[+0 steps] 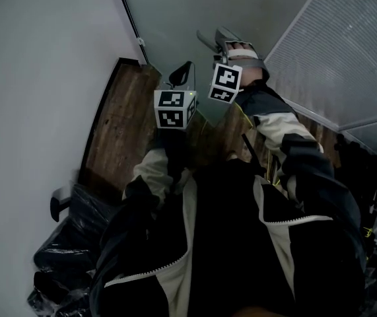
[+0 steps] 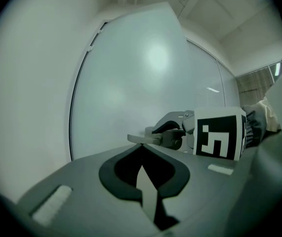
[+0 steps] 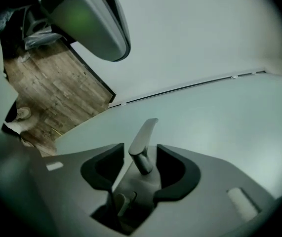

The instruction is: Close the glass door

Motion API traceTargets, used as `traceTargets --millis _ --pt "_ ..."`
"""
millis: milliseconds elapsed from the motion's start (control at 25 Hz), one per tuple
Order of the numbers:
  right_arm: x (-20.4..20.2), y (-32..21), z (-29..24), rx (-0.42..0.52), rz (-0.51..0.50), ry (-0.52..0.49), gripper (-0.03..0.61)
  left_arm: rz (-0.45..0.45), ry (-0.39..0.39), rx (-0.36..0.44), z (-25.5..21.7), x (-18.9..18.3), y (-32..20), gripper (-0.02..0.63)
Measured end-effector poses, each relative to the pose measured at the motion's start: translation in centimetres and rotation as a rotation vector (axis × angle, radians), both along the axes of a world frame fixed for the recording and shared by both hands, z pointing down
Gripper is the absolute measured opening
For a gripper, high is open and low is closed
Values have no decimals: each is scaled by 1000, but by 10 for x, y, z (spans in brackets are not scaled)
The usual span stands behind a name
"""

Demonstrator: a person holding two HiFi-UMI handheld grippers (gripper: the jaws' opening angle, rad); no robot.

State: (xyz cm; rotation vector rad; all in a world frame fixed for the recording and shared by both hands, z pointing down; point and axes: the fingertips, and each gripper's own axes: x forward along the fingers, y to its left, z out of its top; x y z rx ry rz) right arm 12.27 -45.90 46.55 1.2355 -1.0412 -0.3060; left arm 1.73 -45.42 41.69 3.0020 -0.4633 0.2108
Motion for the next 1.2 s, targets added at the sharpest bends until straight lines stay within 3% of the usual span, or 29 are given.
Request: traceTargets --millis 40,80,640,1200 --pt "1 -2 1 -8 -3 30 150 -2 0 -1 0 -1 -2 6" --pt "2 -4 2 -15 -5 54 129 -2 -1 -1 1 -2 -3 6" --pt "38 -9 9 -11 9 67 127 17 -5 2 1 15 -11 6" --pt "134 -13 12 -38 15 83 132 -4 -3 21 -11 77 -10 6"
